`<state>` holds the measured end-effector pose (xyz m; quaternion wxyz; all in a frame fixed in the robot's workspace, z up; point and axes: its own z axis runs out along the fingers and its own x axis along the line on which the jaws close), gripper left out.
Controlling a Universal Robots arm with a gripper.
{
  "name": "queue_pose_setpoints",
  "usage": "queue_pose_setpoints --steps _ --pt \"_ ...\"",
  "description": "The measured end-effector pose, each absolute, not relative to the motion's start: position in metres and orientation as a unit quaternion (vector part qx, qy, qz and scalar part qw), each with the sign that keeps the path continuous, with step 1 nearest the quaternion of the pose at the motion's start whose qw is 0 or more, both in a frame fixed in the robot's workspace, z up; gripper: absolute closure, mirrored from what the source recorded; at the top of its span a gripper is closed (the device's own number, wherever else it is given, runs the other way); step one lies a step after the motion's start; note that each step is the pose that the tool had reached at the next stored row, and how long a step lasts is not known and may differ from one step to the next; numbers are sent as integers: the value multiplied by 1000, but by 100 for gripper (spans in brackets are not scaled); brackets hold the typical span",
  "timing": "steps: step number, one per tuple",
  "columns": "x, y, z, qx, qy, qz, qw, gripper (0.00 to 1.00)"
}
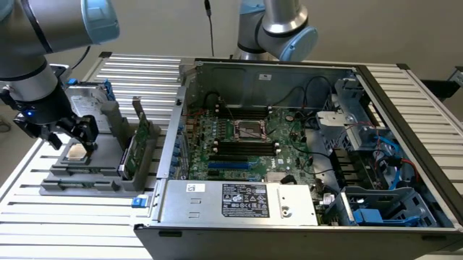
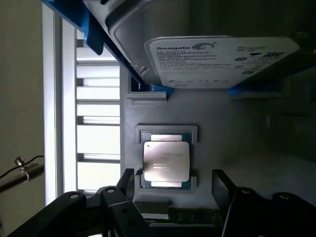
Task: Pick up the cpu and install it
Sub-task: 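Pick up the cpu and move it towards the insertion slot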
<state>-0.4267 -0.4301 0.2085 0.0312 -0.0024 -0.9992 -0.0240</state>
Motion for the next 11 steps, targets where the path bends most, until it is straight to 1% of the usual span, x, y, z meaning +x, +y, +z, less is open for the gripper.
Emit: queue_pose_setpoints --steps 11 --pt "-430 -426 194 -2 -999 -24 31 27"
